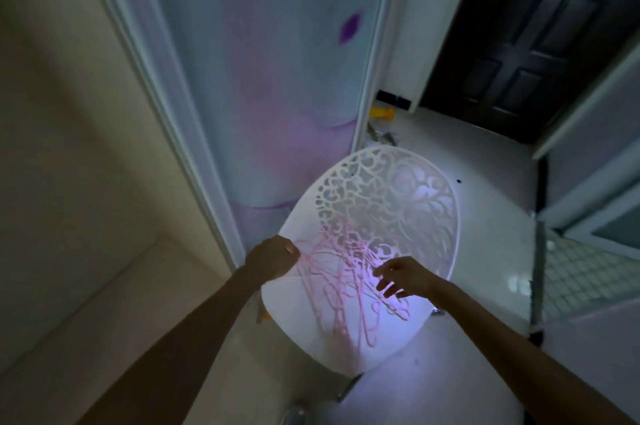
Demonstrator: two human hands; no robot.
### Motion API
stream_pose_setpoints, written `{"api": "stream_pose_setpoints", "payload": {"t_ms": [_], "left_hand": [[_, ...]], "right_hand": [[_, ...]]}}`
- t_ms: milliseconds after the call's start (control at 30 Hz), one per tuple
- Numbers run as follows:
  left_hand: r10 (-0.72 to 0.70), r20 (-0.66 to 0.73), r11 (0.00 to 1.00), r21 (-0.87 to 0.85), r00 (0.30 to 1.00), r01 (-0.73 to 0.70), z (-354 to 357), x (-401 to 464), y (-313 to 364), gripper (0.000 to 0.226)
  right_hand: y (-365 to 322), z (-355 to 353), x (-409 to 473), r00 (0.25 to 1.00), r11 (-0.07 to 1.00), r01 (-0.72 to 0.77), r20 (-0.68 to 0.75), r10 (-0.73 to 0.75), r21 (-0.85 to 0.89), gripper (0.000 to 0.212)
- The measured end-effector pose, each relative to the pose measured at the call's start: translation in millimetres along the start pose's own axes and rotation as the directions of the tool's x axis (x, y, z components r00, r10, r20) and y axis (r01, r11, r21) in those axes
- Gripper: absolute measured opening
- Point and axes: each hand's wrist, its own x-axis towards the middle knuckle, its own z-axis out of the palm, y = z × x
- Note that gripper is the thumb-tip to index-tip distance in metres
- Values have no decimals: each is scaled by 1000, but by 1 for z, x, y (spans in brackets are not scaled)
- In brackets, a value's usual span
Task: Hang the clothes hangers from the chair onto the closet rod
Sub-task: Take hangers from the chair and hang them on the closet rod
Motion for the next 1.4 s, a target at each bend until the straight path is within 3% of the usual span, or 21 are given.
{"api": "stream_pose_setpoints", "payload": {"t_ms": [200,333,467,633,733,800,1000,1100,1200,1300,1367,1400], "left_hand": [[-183,98,975,-112,978,194,71,93,-9,33],[-163,119,984,-50,979,169,129,128,-36,26],[-201,91,977,-48,975,206,187,153,-53,31],[-207,73,977,-31,976,210,235,173,-58,45],[-141,-54,986,-96,989,135,253,207,-56,40],[-129,-61,988,-93,990,123,256,228,-50,43],[-197,-11,970,146,980,196,263,256,-46,42],[-87,22,996,0,996,87,263,255,-49,19],[-32,-32,976,-214,999,24,255,246,-51,10],[-160,-324,964,-255,932,76,241,231,-54,25],[-260,-436,964,-169,861,206,232,222,-62,28],[-292,-403,956,-119,867,267,231,219,-69,33]], "right_hand": [[70,-7,74,985,985,-169,-33,168,-28,22],[108,15,129,973,973,-226,-64,223,-51,21],[146,28,181,967,944,-225,-172,186,-242,29],[166,24,231,959,896,-129,-284,3,-426,40],[170,24,281,956,839,-79,-281,-90,-539,45],[164,29,307,955,802,-57,-267,-131,-595,52],[158,39,335,966,687,-34,-201,-165,-726,73],[153,36,329,975,805,-24,-193,-113,-592,74],[148,30,318,933,834,-1,-301,-198,-551,53],[147,25,312,921,947,31,-360,-151,-319,29],[145,21,313,974,999,-7,-228,-5,-54,18],[144,18,311,992,999,-40,-120,44,37,16]]}}
